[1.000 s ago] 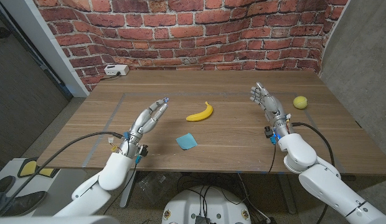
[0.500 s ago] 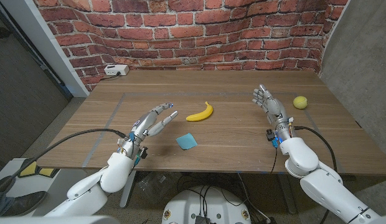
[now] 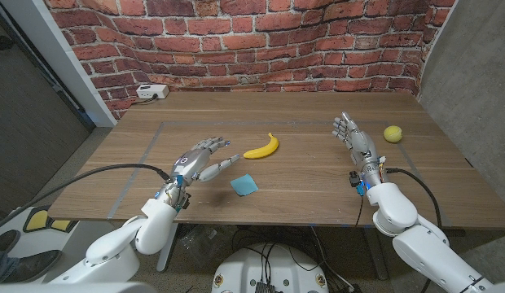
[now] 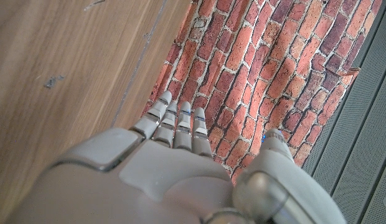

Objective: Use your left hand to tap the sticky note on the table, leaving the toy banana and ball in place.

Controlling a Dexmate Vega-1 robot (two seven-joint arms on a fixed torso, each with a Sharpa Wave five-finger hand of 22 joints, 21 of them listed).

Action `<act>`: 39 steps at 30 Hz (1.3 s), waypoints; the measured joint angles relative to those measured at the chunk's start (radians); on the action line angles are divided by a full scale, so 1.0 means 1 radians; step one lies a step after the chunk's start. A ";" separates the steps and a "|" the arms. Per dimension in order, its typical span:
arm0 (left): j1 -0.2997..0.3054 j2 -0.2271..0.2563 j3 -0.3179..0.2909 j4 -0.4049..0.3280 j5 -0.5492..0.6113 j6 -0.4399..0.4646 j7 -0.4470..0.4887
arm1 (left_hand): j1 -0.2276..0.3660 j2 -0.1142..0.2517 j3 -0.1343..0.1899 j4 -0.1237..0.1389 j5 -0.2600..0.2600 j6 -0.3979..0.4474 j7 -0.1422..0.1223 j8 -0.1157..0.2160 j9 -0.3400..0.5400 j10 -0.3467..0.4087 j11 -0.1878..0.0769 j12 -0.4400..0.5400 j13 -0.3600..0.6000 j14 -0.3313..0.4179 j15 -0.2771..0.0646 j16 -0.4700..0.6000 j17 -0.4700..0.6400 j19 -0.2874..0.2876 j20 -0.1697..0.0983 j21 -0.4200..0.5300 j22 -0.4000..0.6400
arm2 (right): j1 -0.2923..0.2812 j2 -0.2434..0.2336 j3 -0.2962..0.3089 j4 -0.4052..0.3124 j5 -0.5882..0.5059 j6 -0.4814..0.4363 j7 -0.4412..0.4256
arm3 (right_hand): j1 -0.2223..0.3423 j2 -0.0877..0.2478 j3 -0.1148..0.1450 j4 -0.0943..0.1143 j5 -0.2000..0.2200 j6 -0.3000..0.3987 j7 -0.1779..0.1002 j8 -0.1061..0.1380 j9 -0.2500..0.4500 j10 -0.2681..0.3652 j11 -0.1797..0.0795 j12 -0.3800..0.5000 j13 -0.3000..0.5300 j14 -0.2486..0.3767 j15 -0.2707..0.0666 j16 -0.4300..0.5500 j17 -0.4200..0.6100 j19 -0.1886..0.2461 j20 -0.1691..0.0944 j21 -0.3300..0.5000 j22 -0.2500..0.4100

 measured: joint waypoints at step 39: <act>-0.149 0.290 0.191 -0.246 0.245 0.400 -0.392 | 0.046 0.025 0.007 -0.018 -0.011 -0.113 -0.098 -0.030 -0.001 -0.092 -0.016 -0.009 0.000 -0.098 -0.005 0.000 0.003 -0.061 -0.025 -0.011 0.003 | 0.020 0.016 -0.013 0.035 0.035 0.006 0.023 | -0.009 0.009 -0.003 0.003 0.000 0.011 -0.011 0.000 0.000 -0.002 0.001 0.000 0.000 -0.006 0.005 0.000 0.000 -0.009 0.009 -0.014 0.000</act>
